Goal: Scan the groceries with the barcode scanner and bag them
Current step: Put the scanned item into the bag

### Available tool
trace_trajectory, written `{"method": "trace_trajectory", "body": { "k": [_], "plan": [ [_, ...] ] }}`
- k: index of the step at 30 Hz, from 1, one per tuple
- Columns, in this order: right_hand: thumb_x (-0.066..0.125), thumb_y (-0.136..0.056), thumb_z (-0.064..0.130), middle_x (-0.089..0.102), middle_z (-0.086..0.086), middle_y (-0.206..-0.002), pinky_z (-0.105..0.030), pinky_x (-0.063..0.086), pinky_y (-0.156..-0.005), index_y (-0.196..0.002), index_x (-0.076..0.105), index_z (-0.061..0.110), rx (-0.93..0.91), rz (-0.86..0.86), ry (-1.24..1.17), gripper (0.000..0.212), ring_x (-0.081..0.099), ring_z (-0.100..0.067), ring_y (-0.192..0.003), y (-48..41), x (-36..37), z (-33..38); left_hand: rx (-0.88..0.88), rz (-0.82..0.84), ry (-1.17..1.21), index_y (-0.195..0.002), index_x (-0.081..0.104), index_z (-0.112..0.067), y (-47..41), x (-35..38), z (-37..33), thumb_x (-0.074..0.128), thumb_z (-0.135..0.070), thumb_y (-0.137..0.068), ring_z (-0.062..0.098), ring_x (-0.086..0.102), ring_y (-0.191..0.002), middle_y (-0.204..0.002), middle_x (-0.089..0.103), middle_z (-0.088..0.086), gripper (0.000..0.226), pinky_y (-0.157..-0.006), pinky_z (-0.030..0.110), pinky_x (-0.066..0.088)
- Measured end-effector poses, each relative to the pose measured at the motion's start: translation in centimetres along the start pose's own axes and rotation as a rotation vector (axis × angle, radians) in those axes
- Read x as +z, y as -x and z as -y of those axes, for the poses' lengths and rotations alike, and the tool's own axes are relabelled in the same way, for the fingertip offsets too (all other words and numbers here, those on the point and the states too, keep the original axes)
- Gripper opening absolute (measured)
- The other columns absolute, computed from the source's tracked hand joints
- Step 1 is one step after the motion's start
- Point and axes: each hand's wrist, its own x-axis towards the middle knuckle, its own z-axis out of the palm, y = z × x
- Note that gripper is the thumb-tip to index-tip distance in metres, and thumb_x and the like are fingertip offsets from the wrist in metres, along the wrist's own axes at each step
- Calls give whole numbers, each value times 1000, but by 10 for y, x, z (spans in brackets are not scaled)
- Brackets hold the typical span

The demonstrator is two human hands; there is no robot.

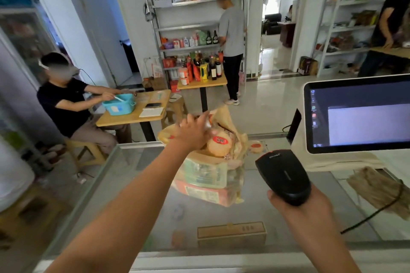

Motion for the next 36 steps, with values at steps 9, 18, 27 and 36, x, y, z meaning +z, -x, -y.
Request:
{"method": "trace_trajectory", "body": {
  "k": [9, 18, 27, 36],
  "plan": [
    [79, -76, 16, 61, 8, -75, -29, 38, -72, -81, 58, 23, 2, 20, -20, 23, 56, -21, -77, -8, 6, 1, 95, 110, 79, -156, 6, -35, 6, 2, 2, 16, -68, -98, 32, -2, -153, -165, 9, 10, 68, -119, 63, -1],
    [79, -78, 17, 63, 8, -73, -18, 37, -58, -76, 57, 24, -55, 14, -41, 23, 54, -6, -71, -15, 8, 6, 204, -54, 111, -153, 26, -34, 9, -4, -11, 22, -62, -101, 26, 0, -154, -166, 12, 5, 59, -119, 58, -3],
    [79, -75, 16, 60, 0, -58, -28, 44, -59, -80, 63, 19, -54, 18, -190, 18, 57, -24, -61, -34, -4, 8, 564, -185, 494, -132, 60, -23, 22, -22, -94, 45, -34, -105, 9, 54, -117, -136, 59, -4, 33, -101, 31, 40],
    [76, -81, 24, 52, -1, -47, -24, 41, -48, -80, 61, 11, 86, 99, -314, 19, 47, -14, -42, -110, -30, -17, 193, -43, 1027, -104, 70, 1, -19, 53, -188, 58, 7, -90, -1, 64, -81, -97, 69, 8, 20, -80, 18, 51]
  ]
}}
